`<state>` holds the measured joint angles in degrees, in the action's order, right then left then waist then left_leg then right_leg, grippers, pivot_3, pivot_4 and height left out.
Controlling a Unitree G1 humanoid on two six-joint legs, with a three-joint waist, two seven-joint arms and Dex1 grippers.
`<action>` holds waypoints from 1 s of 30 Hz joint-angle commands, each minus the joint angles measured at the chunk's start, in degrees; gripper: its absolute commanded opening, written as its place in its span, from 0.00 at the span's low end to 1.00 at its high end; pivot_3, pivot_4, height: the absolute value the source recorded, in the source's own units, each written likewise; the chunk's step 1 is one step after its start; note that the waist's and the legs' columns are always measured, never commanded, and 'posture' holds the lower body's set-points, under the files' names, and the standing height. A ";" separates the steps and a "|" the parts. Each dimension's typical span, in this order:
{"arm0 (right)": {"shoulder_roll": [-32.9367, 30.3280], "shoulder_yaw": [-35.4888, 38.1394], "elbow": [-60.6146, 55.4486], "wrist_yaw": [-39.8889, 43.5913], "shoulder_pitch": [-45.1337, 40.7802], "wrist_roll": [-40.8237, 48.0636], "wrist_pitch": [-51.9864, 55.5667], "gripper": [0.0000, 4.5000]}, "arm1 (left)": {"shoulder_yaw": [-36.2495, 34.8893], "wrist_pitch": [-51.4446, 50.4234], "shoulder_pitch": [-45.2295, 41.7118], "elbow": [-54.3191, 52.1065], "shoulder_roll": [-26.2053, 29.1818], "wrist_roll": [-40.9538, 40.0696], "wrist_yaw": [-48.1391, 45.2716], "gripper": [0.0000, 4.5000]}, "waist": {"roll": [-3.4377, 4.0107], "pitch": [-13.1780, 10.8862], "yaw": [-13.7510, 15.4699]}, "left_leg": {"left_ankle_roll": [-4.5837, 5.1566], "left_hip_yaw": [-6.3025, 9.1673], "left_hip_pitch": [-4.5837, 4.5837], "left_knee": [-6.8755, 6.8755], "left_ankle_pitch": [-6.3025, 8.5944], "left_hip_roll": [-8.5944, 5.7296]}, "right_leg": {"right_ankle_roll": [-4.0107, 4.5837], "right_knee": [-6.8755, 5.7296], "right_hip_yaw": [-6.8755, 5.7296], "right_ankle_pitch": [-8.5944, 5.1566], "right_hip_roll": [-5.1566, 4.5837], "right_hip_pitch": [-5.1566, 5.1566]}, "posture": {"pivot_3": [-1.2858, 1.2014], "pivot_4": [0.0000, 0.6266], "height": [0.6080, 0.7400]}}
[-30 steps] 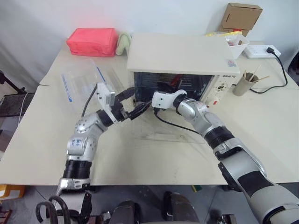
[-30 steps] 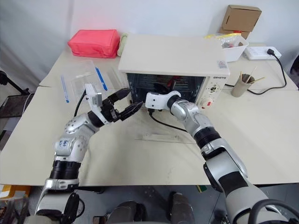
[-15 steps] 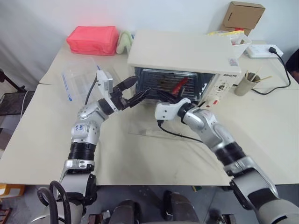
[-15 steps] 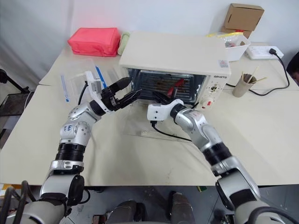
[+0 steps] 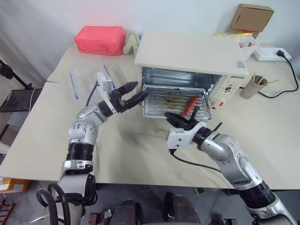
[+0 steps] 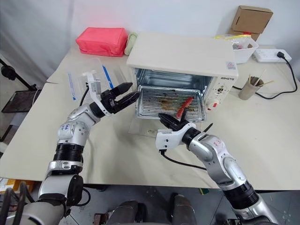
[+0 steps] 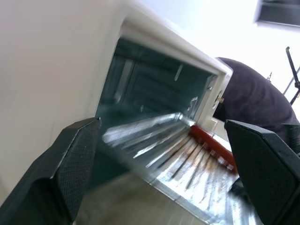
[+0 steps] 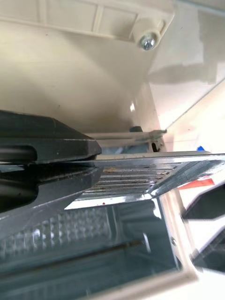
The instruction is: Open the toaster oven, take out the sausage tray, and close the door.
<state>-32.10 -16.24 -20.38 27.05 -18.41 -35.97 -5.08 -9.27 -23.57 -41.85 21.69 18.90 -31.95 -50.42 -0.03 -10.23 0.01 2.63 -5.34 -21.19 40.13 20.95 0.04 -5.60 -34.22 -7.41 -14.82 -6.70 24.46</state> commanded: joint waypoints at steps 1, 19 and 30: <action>-2.37 4.02 -5.86 1.50 1.67 1.70 -0.91 0.01 | -1.73 -13.20 1.16 -5.55 4.29 -5.42 0.07 1.00 | -0.01 -0.01 -0.01 | 0.00 0.01 0.00 0.00 0.00 0.01 | 0.00 0.00 -0.01 0.00 0.01 0.00 | 0.52 0.24 1.00; -3.50 1.13 -4.63 6.90 0.48 5.66 -7.90 0.01 | -21.84 -68.80 -2.14 -8.79 -3.41 -26.78 25.64 1.00 | -0.04 -0.02 0.04 | -0.08 0.10 0.12 0.04 -0.05 -0.03 | 0.00 -0.11 0.19 0.00 -0.01 -0.09 | 0.52 0.24 1.00; -2.86 0.80 -2.79 7.80 -1.10 6.60 -9.58 0.01 | -26.14 -68.93 -1.59 -5.95 -7.63 -35.50 38.60 0.54 | -0.04 -0.02 -0.05 | -0.14 0.09 0.16 0.02 -0.07 -0.02 | 0.01 -0.16 0.62 0.00 0.00 -0.08 | 0.52 0.24 1.00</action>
<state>-35.36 -15.84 -22.05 34.94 -18.85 -30.65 -13.74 -34.64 -92.42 -42.89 15.13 11.58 -63.99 -13.02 -0.07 -10.25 -0.03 2.50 -5.25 -21.03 40.15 20.88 0.00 -5.59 -34.39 -6.77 -14.83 -6.71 24.39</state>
